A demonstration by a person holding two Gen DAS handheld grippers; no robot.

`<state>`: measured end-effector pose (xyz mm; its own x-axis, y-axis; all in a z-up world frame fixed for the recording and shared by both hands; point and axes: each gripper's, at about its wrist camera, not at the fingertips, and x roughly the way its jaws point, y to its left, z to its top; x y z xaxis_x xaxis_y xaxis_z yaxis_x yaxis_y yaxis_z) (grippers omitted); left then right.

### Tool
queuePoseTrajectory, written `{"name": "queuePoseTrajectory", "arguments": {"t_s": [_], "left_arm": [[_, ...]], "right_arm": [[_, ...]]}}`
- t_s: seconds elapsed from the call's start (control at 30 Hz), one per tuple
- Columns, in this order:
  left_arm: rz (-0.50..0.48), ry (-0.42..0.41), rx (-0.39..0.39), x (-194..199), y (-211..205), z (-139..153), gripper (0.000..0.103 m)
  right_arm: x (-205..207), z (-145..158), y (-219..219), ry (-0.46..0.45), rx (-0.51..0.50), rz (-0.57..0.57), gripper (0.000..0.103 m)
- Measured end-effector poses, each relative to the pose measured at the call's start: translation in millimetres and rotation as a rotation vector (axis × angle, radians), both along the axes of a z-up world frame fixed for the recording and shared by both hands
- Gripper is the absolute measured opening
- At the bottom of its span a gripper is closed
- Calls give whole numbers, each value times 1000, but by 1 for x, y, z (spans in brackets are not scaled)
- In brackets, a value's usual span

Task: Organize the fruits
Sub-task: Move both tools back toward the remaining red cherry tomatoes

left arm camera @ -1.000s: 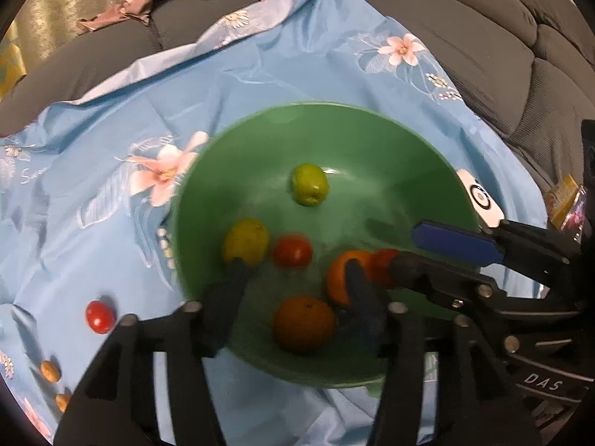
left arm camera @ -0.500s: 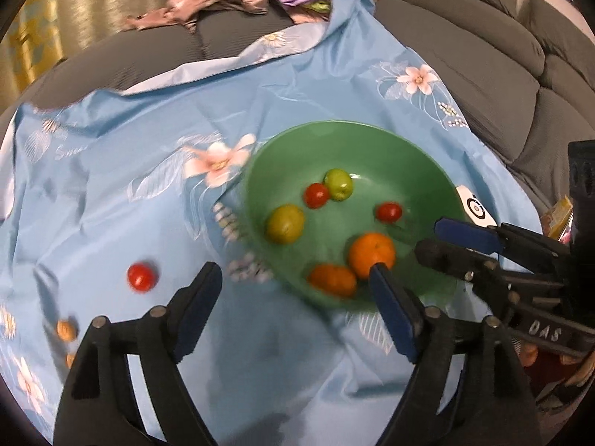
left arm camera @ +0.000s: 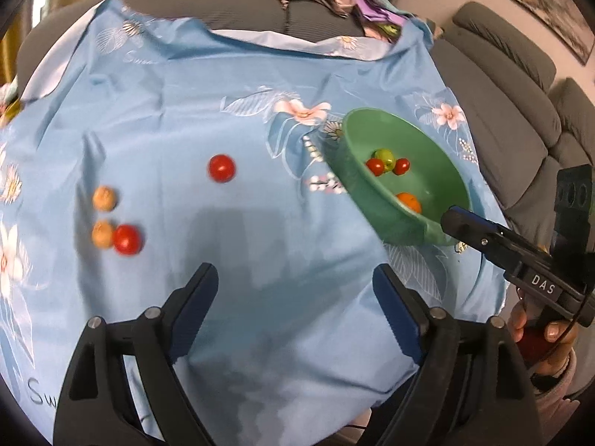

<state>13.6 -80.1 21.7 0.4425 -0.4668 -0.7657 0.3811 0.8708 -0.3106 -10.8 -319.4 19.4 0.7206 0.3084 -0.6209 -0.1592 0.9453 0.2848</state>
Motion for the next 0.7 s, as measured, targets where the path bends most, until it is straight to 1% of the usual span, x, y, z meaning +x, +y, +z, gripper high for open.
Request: {"name": "queuePoseTrajectory", "arguments": {"t_s": [0.13,0.2,0.43,0.5,0.53,0.57,0.63,0.7], "left_arm": [[17,4,-31,-12,15,0,85],[21,-2,-26,-16,19,1,85],[43,6,-53,-20,37,-1,86],[62,22,-67,-18,43,-3,92],[75,25,-81,-17,48,-3,98],[89,24,-94,-17,52,-3,101],[103,21,-107,-17,58,-3,102],[114,21,-103,-15,61,-4,102]], "right_arm": [[-5,3,19,-2,-17,46,42],[-8,4,28,-3,-26,62,42],[-8,4,48,6,-45,98,42],[-6,4,51,7,-50,105,42],[-5,4,53,7,-52,108,42],[-4,4,55,8,-52,110,42],[-2,3,58,13,-55,114,42],[-1,2,60,19,-60,116,42]]}}
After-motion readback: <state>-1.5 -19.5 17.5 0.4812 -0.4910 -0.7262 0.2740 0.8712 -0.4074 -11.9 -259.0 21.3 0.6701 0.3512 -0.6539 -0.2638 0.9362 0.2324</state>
